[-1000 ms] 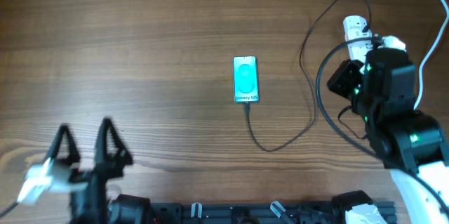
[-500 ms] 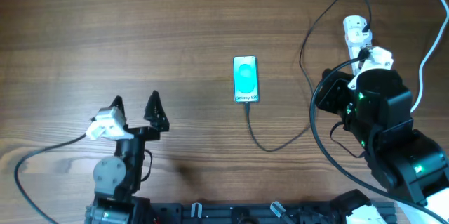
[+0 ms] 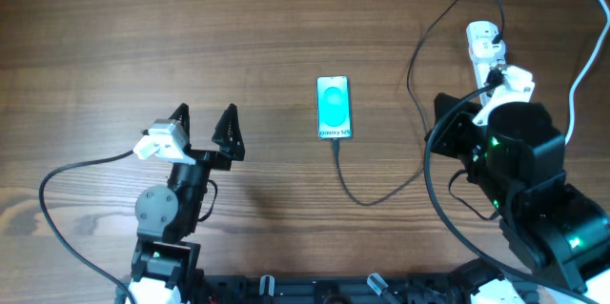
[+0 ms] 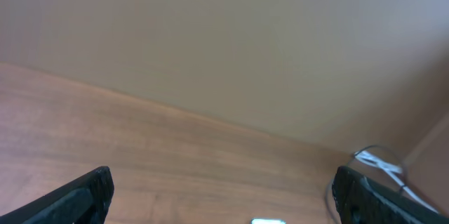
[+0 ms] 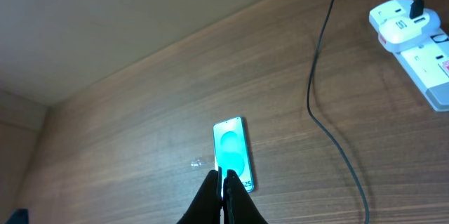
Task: Plug charger to phone and switch on socket
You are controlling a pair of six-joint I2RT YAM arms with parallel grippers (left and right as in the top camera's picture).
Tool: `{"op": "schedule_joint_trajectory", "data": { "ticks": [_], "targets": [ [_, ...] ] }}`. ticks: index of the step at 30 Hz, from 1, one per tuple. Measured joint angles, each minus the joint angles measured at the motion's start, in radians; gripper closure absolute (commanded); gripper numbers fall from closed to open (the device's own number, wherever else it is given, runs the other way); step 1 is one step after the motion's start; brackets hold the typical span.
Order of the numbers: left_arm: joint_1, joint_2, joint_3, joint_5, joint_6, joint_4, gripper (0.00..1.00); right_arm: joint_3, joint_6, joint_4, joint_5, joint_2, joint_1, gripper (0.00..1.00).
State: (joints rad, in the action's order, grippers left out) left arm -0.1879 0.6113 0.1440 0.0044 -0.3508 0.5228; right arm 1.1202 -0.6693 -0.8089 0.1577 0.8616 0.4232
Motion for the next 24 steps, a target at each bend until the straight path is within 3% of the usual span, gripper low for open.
{"op": "schedule_joint_trajectory", "data": {
  "ticks": [12, 20, 22, 23, 24],
  "targets": [
    [0.000, -0.358, 0.002, 0.009, 0.000, -0.348, 0.00, 0.000, 0.000, -0.052, -0.009, -0.026, 0.000, 0.96],
    [0.000, -0.460, 0.003, -0.044, 0.001, -0.575, 0.00, 0.000, 0.010, -0.035, -0.015, -0.039, 0.000, 0.94],
    [0.000, -0.461, 0.003, -0.048, 0.000, -0.603, 0.00, 0.000, 0.016, -0.017, -0.016, -0.047, 0.000, 0.80],
    [0.000, -0.462, 0.003, -0.051, 0.000, -0.626, 0.00, 0.000, 0.023, -0.012, -0.015, -0.050, 0.000, 0.65],
    [0.000, -0.462, 0.003, -0.052, 0.000, -0.661, 0.00, 0.000, 0.023, -0.006, -0.015, -0.050, 0.000, 0.41]
  ]
}}
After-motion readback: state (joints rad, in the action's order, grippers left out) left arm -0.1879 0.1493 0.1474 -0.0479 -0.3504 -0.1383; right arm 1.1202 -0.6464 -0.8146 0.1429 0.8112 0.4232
